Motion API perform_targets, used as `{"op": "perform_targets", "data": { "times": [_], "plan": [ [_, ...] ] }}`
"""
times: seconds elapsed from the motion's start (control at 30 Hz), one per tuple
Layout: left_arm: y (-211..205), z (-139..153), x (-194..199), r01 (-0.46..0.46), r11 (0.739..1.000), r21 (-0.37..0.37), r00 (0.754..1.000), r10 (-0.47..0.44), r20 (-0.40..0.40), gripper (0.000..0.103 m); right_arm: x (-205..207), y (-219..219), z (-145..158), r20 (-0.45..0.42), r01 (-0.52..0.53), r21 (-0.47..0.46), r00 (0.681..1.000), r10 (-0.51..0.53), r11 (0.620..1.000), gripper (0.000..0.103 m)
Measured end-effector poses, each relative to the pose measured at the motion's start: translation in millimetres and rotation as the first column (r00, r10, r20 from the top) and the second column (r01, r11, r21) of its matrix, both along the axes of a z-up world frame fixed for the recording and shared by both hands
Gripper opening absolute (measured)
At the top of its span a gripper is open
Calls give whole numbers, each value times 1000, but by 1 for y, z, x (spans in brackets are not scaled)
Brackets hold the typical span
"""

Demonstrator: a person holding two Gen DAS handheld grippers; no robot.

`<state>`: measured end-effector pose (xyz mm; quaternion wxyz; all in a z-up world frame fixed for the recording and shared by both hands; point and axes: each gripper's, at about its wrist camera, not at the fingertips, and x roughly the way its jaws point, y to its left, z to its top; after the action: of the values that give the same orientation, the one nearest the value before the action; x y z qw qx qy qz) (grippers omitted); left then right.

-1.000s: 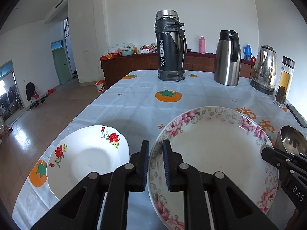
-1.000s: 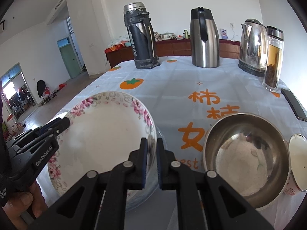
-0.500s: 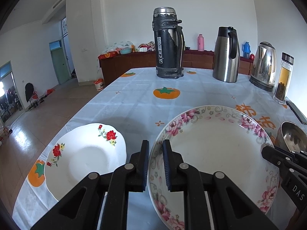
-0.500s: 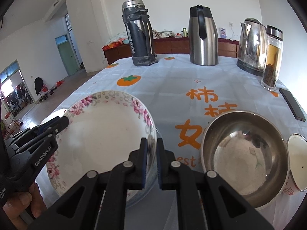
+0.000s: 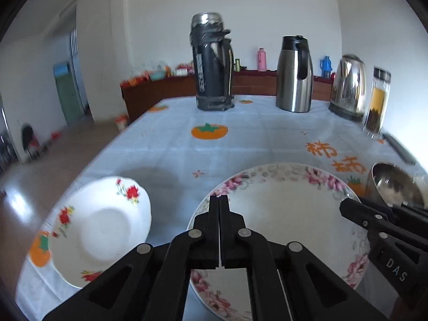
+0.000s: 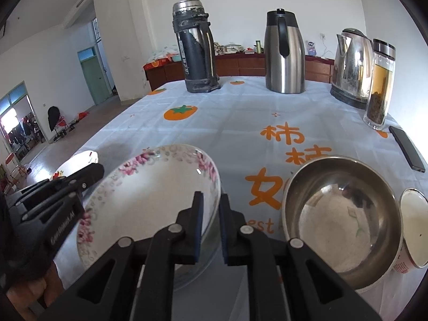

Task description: Organize plates and bowls

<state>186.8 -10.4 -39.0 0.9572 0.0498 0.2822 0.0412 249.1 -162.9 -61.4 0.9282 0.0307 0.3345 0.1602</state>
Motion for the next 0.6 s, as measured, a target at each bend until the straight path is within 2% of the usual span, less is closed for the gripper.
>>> {"op": "perform_targets", "data": {
  "times": [0.03,0.1,0.6],
  "plan": [
    [-8,-1,-1,-4,999,37,1000,4,6,1,1,0,-2,-9,-3,-3,1000,3,1000,9],
    [-6,-6,3,-1,1000,11,1000,2,-27,1,4,0,-5,-25,0,-8,1000,0,1000,9],
    [19,-10,9,-66,998,-14,997,66,-38,2,3,0,-8,-39,-4,-13,999,4,1000,8]
  ]
}}
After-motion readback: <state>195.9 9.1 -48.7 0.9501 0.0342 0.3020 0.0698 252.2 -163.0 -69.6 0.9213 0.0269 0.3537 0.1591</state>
